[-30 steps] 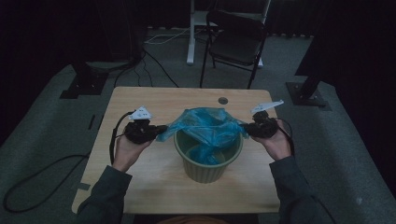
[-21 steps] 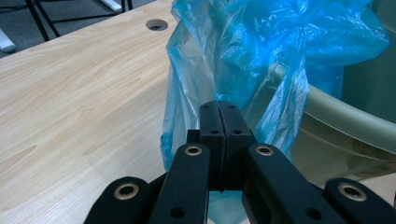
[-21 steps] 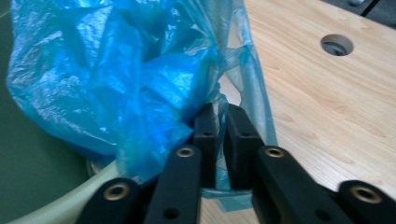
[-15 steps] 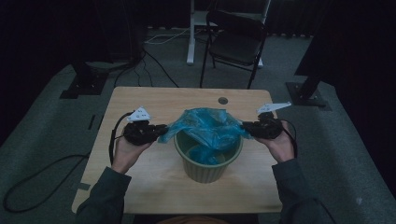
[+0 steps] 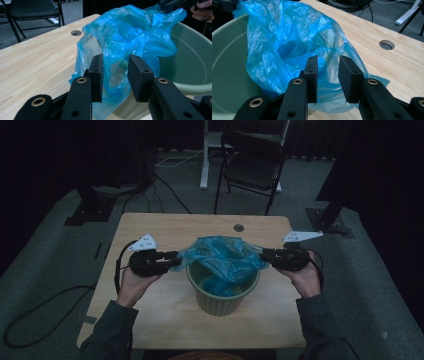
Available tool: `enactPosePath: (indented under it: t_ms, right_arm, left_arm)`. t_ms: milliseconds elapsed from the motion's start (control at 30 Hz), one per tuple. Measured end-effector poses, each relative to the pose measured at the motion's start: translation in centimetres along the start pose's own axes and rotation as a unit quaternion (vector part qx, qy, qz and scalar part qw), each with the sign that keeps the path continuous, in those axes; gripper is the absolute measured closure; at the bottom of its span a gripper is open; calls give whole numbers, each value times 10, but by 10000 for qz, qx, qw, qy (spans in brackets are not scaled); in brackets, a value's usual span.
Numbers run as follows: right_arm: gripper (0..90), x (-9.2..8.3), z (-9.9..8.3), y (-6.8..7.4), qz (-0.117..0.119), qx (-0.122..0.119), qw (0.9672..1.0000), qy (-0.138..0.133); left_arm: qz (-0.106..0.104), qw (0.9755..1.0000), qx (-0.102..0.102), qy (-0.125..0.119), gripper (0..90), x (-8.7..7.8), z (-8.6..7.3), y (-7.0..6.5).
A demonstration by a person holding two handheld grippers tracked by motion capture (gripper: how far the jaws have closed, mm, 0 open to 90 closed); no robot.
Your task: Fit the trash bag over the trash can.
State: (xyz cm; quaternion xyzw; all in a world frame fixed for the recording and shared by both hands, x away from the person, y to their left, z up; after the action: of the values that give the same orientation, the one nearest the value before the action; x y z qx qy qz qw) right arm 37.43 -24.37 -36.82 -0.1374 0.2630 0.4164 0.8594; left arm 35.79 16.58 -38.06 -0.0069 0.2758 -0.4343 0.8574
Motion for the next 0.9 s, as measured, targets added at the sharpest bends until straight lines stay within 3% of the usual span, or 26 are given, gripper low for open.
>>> enactPosePath:
  t_ms: [200, 400, 567, 900]
  right_arm:
    - [674, -11, -3, 3, 57, 51, 9997, -240]
    - [662, -9, -10, 6, 322, 72, 9993, -149]
    - [744, -7, -17, 8, 523, 90, 9985, -102]
    - [850, -8, -30, 12, 872, 162, 9960, -69]
  left_arm:
    - [-114, 9999, 7, 66, 637, 1, -2, -3]
    - [-221, 9996, -10, 186, 634, 7, -6, -6]
    - [-285, 9992, 13, 274, 651, 9, -10, -9]
    - [-453, 9982, 51, 378, 791, 8, -18, -12]
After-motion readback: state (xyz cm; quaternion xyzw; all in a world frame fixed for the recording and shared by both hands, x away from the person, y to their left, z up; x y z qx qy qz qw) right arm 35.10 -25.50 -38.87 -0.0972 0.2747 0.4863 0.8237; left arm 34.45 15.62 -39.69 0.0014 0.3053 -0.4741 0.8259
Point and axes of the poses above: each handheld gripper's, and its own axes: x roughly forward along the jaws, z roughly out of its top, y roughly to its left, the point moved 2 cm from there along x, roughly forward along the jaws, and after that the axes turned 9 degrees about -x, right-handed, at the moved point
